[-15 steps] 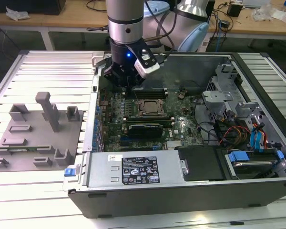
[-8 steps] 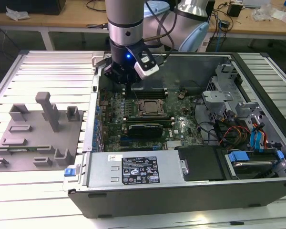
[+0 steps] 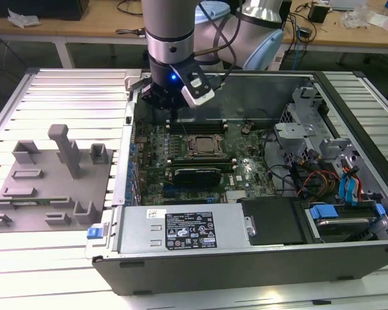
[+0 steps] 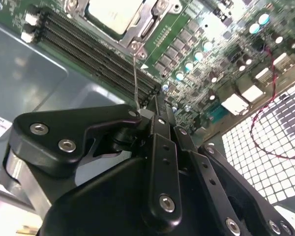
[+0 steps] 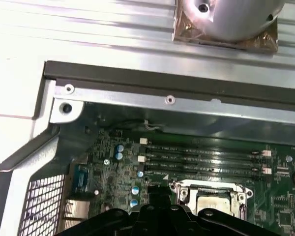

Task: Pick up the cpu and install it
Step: 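Install the first cpu locking lever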

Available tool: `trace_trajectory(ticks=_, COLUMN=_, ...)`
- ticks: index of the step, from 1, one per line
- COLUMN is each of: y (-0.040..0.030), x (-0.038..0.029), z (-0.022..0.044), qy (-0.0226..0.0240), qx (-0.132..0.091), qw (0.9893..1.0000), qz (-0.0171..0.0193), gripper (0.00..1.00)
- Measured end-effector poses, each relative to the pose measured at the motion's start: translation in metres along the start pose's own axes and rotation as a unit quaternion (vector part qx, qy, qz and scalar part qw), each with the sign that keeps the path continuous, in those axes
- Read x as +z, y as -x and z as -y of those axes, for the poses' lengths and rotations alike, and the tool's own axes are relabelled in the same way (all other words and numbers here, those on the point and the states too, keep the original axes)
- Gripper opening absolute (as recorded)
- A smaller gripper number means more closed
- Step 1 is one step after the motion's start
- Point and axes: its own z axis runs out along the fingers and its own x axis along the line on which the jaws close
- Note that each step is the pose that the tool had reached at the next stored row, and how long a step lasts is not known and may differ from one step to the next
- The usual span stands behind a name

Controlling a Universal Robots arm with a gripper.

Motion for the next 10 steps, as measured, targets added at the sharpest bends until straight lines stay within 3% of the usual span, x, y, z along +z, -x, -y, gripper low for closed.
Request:
trace_trajectory(ticks=8, y=-0.0054, x=0.0057, z=0.0009, qy=0.0019, qx=0.001, qw=1.0000, qz=0.0023, gripper=0.11)
trace_trajectory(ticks=10, y=-0.0058, x=0.0074, z=0.0013, qy=0.0063, qx=0.001, qw=1.0000, qz=0.0032, gripper=0.11)
